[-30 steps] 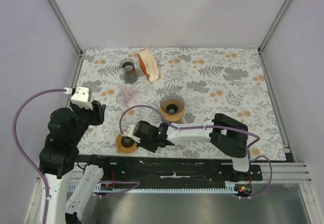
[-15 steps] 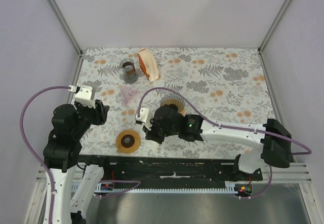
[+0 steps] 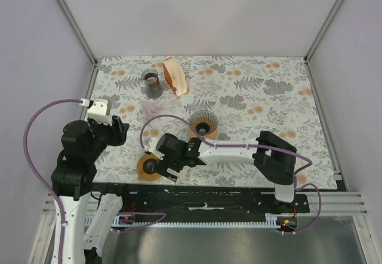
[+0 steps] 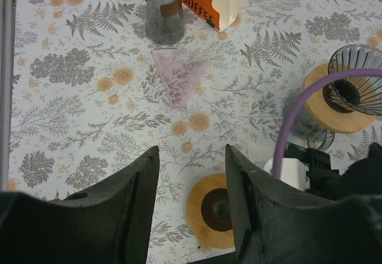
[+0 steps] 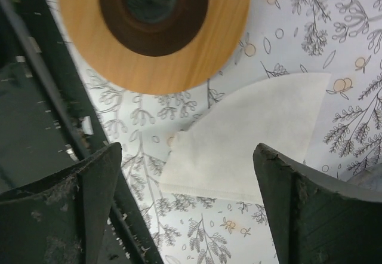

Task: Place the coffee filter in the dripper
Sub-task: Pick up the coffee filter from the center of the board.

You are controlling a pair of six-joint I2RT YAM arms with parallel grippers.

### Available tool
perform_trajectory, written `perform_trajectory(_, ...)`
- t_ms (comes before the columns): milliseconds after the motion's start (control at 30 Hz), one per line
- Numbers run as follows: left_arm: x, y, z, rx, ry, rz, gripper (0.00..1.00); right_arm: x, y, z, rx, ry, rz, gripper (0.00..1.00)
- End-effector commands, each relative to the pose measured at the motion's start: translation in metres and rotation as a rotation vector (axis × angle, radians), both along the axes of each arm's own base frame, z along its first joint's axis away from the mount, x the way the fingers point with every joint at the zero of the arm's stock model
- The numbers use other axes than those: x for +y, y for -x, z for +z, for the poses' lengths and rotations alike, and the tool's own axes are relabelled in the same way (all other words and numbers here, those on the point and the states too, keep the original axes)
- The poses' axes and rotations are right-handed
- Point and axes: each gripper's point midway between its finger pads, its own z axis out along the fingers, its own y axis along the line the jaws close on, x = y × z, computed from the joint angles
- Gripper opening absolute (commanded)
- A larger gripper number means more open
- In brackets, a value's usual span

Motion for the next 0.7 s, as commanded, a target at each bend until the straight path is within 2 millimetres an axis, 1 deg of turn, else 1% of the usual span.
perform_trajectory(0, -0.002, 0.002, 0.019, -0.056, 0.039, 0.008, 0.55, -0.007, -0.026, -0.006, -0.086, 0.094, -0.093, 0.98)
perform_trajectory(67, -0.002, 0.002, 0.020, -0.060, 0.042, 0.007, 0.55, -0.006, -0.026, -0.020, -0.081, 0.125, -0.085, 0.98)
perform_trajectory(100, -0.002, 0.002, 0.021, -0.063, 0.043, 0.010, 0.55, -0.007, -0.027, -0.030, -0.068, 0.149, -0.082, 0.97)
perform_trajectory(167, -0.002, 0.003, 0.022, -0.065, 0.041, 0.008, 0.55, -0.009, -0.025, -0.047, -0.044, 0.193, -0.071, 0.89)
perform_trajectory(233, -0.001, 0.003, 0.024, -0.067, 0.041, 0.011, 0.55, -0.016, -0.024, -0.059, -0.024, 0.229, -0.078, 0.73)
perform_trajectory(267, -0.001, 0.004, 0.024, -0.068, 0.041, 0.011, 0.54, -0.019, -0.022, -0.063, -0.010, 0.234, -0.073, 0.62)
perform_trajectory(333, -0.002, 0.003, 0.025, -0.069, 0.044, 0.009, 0.54, -0.022, -0.020, -0.063, -0.004, 0.232, -0.073, 0.41)
perform_trajectory(400, -0.003, 0.002, 0.025, -0.067, 0.046, 0.003, 0.54, -0.022, -0.022, -0.061, -0.014, 0.223, -0.076, 0.23)
perform_trajectory(467, -0.003, 0.003, 0.023, -0.066, 0.044, 0.004, 0.54, -0.023, -0.024, -0.059, -0.017, 0.218, -0.080, 0.10)
perform_trajectory(500, -0.003, 0.003, 0.023, -0.063, 0.046, 0.005, 0.54, -0.022, -0.025, -0.059, -0.015, 0.213, -0.083, 0.01)
perform_trajectory(600, -0.002, 0.003, 0.022, -0.063, 0.038, 0.006, 0.54, -0.020, -0.024, -0.053, -0.009, 0.187, -0.068, 0.00)
perform_trajectory(667, -0.002, 0.002, 0.020, -0.057, 0.038, 0.003, 0.54, -0.015, -0.021, -0.042, 0.003, 0.145, -0.053, 0.00)
